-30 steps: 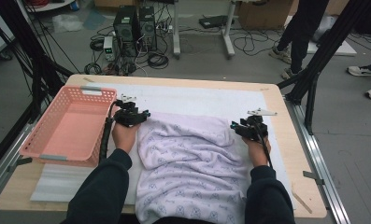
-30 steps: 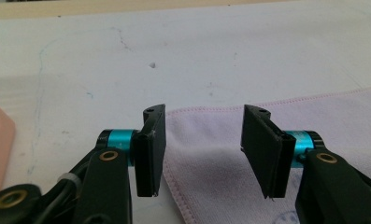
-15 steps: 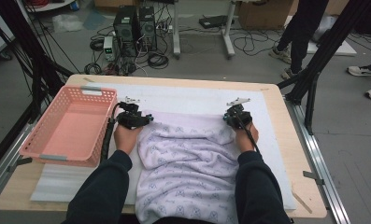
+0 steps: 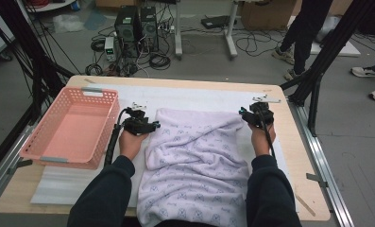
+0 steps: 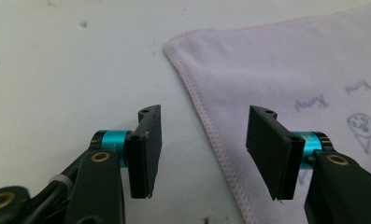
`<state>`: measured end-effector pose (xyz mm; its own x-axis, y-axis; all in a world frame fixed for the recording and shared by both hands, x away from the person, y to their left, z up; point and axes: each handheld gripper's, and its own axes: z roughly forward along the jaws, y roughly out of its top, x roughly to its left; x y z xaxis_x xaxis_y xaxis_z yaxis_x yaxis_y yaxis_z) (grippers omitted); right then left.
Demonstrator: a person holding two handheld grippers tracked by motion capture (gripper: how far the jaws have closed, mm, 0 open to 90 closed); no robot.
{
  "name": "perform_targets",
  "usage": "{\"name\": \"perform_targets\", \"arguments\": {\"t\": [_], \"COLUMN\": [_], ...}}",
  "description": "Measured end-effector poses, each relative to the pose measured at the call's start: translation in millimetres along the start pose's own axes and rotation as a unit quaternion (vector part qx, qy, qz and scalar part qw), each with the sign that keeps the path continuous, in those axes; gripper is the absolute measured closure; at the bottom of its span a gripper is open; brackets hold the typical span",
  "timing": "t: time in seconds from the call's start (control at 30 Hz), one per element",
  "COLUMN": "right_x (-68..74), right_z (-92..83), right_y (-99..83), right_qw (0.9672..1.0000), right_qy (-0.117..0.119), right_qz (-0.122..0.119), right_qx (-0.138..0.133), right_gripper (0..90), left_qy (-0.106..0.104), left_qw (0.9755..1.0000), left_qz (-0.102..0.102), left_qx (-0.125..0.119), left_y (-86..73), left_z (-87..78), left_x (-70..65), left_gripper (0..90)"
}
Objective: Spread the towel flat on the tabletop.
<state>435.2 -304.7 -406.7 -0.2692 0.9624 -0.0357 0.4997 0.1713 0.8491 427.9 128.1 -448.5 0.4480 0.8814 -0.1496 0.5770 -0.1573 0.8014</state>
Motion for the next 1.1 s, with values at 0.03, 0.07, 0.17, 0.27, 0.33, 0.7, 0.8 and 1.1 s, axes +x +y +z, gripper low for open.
{"name": "perform_targets", "arguments": {"t": [0.03, 0.07, 0.17, 0.27, 0.33, 0.7, 0.8, 1.1], "right_x": [-1.6, -3.0, -4.8, -6.2, -6.3, 24.8, 38.7, 40.1], "right_z": [-4.9, -10.0, -22.7, -31.2, -34.3, -32.5, -14.6, 9.1], "right_y": [-1.1, -2.9, -10.1, -18.1, -20.2, -20.4, -26.7, -32.8], "right_qw": [1.0000, 0.9999, 0.9995, 0.9989, 0.9986, 0.9841, 0.9878, 0.9866], "right_qy": [0.009, 0.014, 0.029, 0.041, 0.050, 0.176, 0.136, 0.090], "right_qz": [0.001, 0.001, 0.009, 0.013, 0.017, 0.016, -0.027, -0.088], "right_qx": [-0.004, -0.008, -0.012, -0.018, -0.004, 0.022, 0.072, 0.104], "right_gripper": [57.1, 57.1, 57.0, 57.1, 54.8, 51.9, 52.0, 88.8], "left_qy": [0.001, -0.004, 0.003, -0.007, 0.037, 0.079, 0.057, 0.034], "left_qw": [1.0000, 1.0000, 0.9987, 0.9950, 0.9887, 0.9967, 0.9982, 0.9992], "left_qz": [0.002, 0.006, 0.049, 0.098, 0.145, -0.009, -0.003, -0.013], "left_qx": [-0.005, -0.004, 0.015, 0.017, 0.014, -0.016, -0.017, -0.014], "left_y": [0.1, 0.4, 4.1, 5.6, 6.2, 10.2, 11.2, 13.3], "left_z": [2.1, 5.0, 12.4, 15.8, 16.8, 7.3, 5.5, -1.8], "left_x": [-0.8, -2.0, -9.9, -17.4, -21.1, 27.2, 22.8, 19.4], "left_gripper": [46.4, 46.3, 45.8, 63.2, 86.2, 61.9, 56.9, 50.7]}}
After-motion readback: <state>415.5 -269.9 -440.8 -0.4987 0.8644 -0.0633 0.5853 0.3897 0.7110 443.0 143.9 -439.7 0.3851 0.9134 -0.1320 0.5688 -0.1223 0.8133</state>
